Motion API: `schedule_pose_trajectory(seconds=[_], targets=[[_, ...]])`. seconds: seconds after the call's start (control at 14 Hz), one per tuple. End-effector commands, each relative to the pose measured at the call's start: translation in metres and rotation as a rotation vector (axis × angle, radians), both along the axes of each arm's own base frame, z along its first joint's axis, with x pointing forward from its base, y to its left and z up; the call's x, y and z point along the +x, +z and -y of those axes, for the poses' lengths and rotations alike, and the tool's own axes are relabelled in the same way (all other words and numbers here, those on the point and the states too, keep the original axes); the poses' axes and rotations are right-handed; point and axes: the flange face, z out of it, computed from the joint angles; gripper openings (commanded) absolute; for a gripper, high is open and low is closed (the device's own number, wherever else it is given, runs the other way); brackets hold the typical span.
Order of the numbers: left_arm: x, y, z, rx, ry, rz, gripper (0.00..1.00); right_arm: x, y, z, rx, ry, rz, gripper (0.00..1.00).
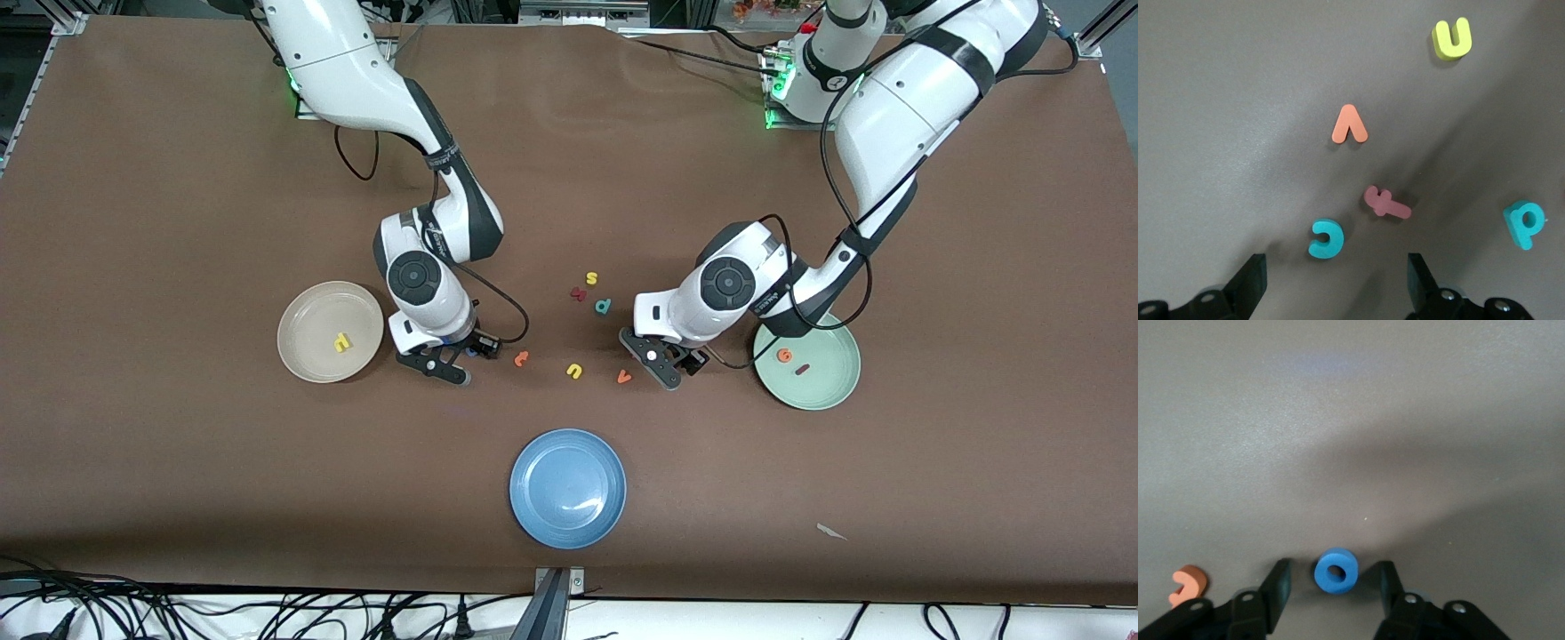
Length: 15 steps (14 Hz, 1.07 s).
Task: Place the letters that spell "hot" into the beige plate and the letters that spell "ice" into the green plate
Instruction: 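Grasp the cyan c with the left gripper while the right grasps blue o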
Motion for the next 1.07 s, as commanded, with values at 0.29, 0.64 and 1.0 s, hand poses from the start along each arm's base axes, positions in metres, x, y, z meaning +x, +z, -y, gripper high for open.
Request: schedule_pose_trajectory(seconds=[0.29, 0.64, 1.0], targets=[[0.007, -0.016, 0.003, -0.02, -0.057, 0.046, 0.71, 0.005, -0.005, -0.001, 0.017, -0.014, 0.003, 0.45], [0.01, -0.015, -0.001, -0.013, -0.052, 0.052, 0.09, 0.004, -0.005, -0.003, 0.018, -0.012, 0.004, 0.28], [0.021, 0.003, -0.018, 0.015, -0.08, 0.057, 0.04, 0.012, 0.011, -0.005, 0.03, -0.004, 0.013, 0.14]])
